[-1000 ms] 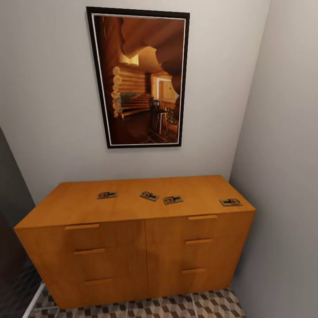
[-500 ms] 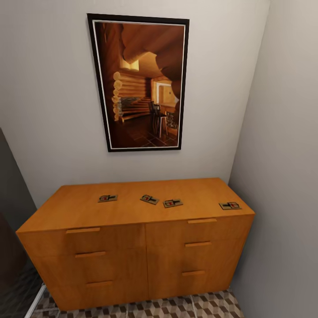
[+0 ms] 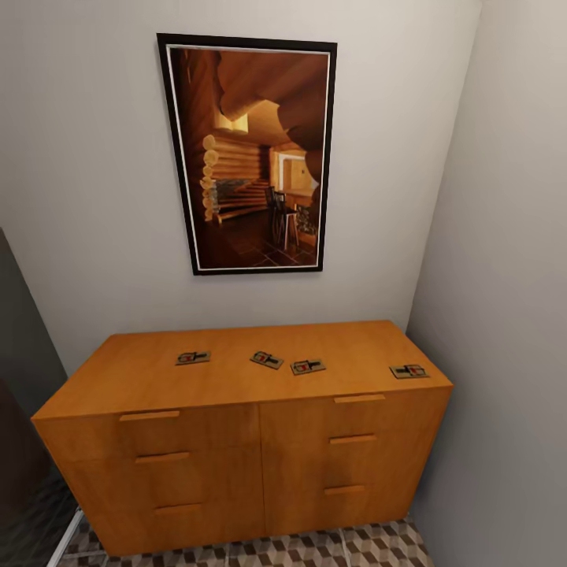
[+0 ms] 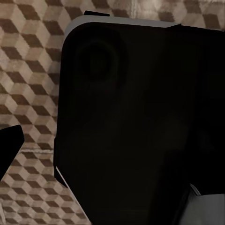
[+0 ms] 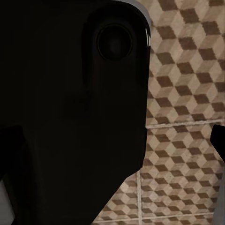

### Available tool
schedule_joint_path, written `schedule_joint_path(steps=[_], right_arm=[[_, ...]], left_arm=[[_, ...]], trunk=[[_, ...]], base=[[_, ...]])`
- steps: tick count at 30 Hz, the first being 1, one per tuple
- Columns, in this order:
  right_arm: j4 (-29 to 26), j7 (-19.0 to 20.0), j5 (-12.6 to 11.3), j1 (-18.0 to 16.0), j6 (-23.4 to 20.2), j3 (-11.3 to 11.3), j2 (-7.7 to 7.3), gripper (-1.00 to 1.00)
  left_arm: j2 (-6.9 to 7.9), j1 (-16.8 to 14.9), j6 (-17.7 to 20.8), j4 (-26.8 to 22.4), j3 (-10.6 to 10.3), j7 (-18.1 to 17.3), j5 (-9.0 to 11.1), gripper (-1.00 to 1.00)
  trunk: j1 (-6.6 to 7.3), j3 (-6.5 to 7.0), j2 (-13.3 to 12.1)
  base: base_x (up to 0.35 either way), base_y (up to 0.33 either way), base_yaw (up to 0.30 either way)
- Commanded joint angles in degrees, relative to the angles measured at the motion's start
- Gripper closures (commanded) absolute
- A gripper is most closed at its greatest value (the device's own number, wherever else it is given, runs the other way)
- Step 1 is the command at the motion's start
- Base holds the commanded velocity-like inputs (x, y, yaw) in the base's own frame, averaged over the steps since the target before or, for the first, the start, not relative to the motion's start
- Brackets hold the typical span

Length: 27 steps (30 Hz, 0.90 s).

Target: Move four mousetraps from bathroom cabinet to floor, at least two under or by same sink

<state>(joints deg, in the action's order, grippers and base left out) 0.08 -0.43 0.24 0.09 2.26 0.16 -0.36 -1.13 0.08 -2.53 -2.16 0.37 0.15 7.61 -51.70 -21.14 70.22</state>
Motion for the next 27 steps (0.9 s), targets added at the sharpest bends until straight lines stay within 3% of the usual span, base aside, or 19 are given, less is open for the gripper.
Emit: schedule_joint_path(steps=[1,27], right_arm=[[0.01,-0.05,0.02,0.0,0.2,0.01,0.0,-1.0],[0.01,0.1,0.16,0.0,-0.42,0.14,-0.17,-1.0]], left_arm=[[-0.01,0.01,-0.11,-0.03,-0.01,0.02,0.47,-1.0],[-0.14,0.01,-0.12,-1.69,-0.1,-0.04,0.43,-1.0]], trunk=[[0.0,-0.04,0.03],[0.0,-0.04,0.03]], base=[[0.0,0.0,0.0],[0.0,0.0,0.0]])
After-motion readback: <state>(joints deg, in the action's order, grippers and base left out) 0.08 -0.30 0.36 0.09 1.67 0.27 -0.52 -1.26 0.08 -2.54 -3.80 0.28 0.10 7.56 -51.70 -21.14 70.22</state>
